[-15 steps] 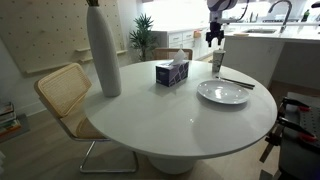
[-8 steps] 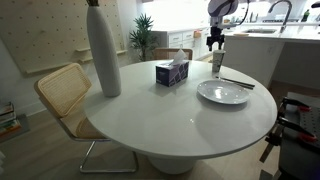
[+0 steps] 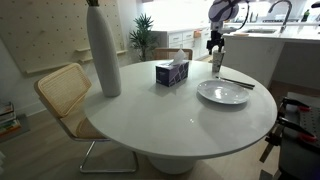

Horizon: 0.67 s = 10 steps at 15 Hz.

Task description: Move the cup to the left

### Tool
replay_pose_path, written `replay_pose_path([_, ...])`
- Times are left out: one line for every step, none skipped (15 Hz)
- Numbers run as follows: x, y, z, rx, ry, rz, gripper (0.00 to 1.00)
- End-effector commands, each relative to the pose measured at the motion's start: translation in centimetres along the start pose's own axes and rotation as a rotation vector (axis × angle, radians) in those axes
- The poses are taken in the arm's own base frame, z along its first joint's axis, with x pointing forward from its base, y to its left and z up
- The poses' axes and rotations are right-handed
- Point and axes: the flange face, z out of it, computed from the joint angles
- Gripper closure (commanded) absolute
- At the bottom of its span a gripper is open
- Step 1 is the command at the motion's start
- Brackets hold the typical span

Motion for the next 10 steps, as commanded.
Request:
replay_pose_path([-1.31,-0.35,-0.77,0.004,0.016,0.021,0.25])
replay_pose_path([-1.41,-0.35,-0.79,0.006,0.018,0.024,0.26])
replay_pose_path([-1.50,-0.35,-0.84,0.007,0.021,0.025,0.34])
replay_pose_path([-1.61,-0.35,-0.93,0.008,0.022,0.024,0.42])
replay_pose_path([-1.70,-0.38,-1.03,0.009,0.025,0.024,0.51])
replay_pose_path([-1.78,-0.40,-1.11,0.009,0.028,0.024,0.58])
replay_pose_path([-1.86,-0.45,-1.21,0.009,0.030,0.023,0.65])
replay_pose_path([-1.92,-0.53,-1.28,0.008,0.031,0.022,0.73])
replay_pose_path([-1.99,-0.62,-1.39,0.008,0.032,0.019,0.80])
replay_pose_path([-2.07,-0.69,-1.46,0.008,0.033,0.018,0.88])
